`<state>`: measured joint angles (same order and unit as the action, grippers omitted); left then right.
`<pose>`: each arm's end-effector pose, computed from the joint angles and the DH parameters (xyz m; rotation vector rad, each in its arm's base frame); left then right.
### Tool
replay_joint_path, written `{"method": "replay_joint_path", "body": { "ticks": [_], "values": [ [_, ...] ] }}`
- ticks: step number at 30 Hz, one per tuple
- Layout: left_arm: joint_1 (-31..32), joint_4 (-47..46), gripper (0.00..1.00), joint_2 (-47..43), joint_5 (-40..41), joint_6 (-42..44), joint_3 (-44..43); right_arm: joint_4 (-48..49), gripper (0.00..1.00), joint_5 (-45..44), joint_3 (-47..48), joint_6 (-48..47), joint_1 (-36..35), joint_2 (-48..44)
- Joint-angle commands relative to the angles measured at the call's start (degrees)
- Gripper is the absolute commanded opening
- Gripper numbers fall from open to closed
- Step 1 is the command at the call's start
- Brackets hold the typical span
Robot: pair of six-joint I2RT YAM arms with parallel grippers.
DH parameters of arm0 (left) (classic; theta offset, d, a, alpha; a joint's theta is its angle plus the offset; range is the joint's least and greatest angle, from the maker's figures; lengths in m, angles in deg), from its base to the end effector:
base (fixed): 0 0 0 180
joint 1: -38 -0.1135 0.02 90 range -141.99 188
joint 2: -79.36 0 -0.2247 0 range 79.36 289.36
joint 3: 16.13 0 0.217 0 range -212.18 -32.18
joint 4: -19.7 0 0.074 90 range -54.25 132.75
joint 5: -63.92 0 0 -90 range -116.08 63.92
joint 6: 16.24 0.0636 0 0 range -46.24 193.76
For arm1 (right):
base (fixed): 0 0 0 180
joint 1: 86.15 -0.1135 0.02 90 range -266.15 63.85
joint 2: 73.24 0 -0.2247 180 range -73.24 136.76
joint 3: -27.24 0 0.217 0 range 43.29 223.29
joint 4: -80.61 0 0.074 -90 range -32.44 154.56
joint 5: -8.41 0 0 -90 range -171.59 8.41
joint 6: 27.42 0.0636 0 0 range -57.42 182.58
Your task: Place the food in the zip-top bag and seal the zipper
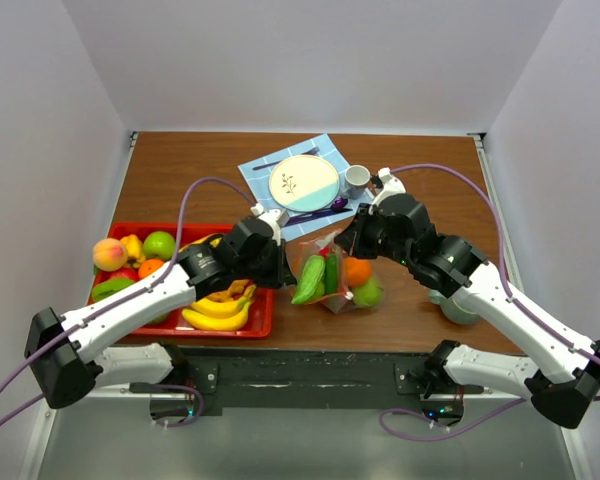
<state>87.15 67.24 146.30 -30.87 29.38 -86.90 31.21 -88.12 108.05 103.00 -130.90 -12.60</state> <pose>0.1581 -0.1909 0.2398 0.1495 2.5090 -0.8546 0.1707 0.1591 0.3172 -0.0095 2.1748 0.7711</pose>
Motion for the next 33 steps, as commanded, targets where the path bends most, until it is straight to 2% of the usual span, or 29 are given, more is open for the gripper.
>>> {"method": "replay_joint_path", "body": {
  "ticks": [1, 4, 8, 10, 12, 14, 16, 17, 18, 19, 20, 22, 24, 27, 29, 30, 33],
  "values": [
    [0.78, 0.58, 0.00, 0.03, 0.31, 0.34, -10.83, -0.05, 0.00, -2.70, 1.69, -1.48, -0.42, 0.18],
    [0.08, 2.52, 0.00, 2.93, 2.42, 1.75, -18.04, -0.32, 0.00, -2.35, 1.78, -1.84, -2.26, 1.40],
    [-2.91, 1.74, 0.00, 7.85, -1.17, 1.05, -20.17, -6.37, 0.00, -6.38, 7.22, -4.91, -3.76, 4.04],
    [-2.65, 0.51, 0.00, 8.12, -2.05, 0.44, -17.63, -9.53, 0.00, -11.90, 11.33, -7.36, -2.19, 4.13],
    [-2.48, 0.07, 0.00, 7.07, -2.41, -0.18, -15.34, -10.60, 0.00, -10.19, 13.46, -8.95, 4.47, 4.92],
    [-2.30, -0.28, 0.00, 5.15, -1.88, -0.71, -15.15, -12.44, 0.00, -6.84, 16.71, -10.27, 7.04, 6.59],
    [-4.40, 1.47, 0.00, 4.96, -0.31, 0.34, -17.60, -10.71, 0.00, -4.13, 16.12, -9.15, 6.79, 6.16],
    [-6.41, 1.91, 0.00, 6.09, -1.95, 0.70, -20.31, -9.12, 0.00, -0.37, 14.80, -8.27, 5.30, 5.72],
    [-10.69, 1.22, 0.00, 6.62, -4.41, 0.79, -21.21, -8.15, 0.00, -0.68, 13.48, -7.39, 3.64, 5.37],
    [-11.69, 0.95, 0.00, 7.85, -6.17, 1.13, -22.70, -7.88, 0.00, -2.95, 12.08, -6.33, 1.62, 5.36],
    [-11.96, 0.86, 0.00, 8.29, -6.10, 1.40, -23.32, -8.14, 0.00, -3.32, 11.72, -6.15, -0.66, 5.45],
    [-10.31, -0.28, 0.00, 8.65, -7.41, 0.88, -22.98, -9.11, 0.00, -4.28, 11.45, -6.23, -0.60, 5.37],
    [-6.11, -0.98, 0.00, 8.30, -6.90, 0.18, -20.52, -10.33, 0.00, -7.01, 13.98, -8.16, 2.20, 5.62],
    [-2.57, -2.65, 0.00, 6.72, -6.54, -2.11, -16.83, -12.26, 0.00, -6.40, 18.98, -9.57, 5.73, 8.26],
    [-3.26, -1.87, 0.00, 6.63, -5.32, -1.42, -18.05, -11.93, 0.00, -3.60, 20.15, -9.05, 4.60, 8.71],
    [-5.96, -0.91, 0.00, 6.89, -5.57, -0.11, -19.01, -9.48, 0.00, -2.10, 18.15, -7.83, 3.46, 8.18],
    [-10.46, -1.77, 0.00, 7.77, -8.81, 0.35, -21.13, -9.72, 0.00, -5.15, 16.29, -7.03, -0.86, 8.09]
  ]
}}
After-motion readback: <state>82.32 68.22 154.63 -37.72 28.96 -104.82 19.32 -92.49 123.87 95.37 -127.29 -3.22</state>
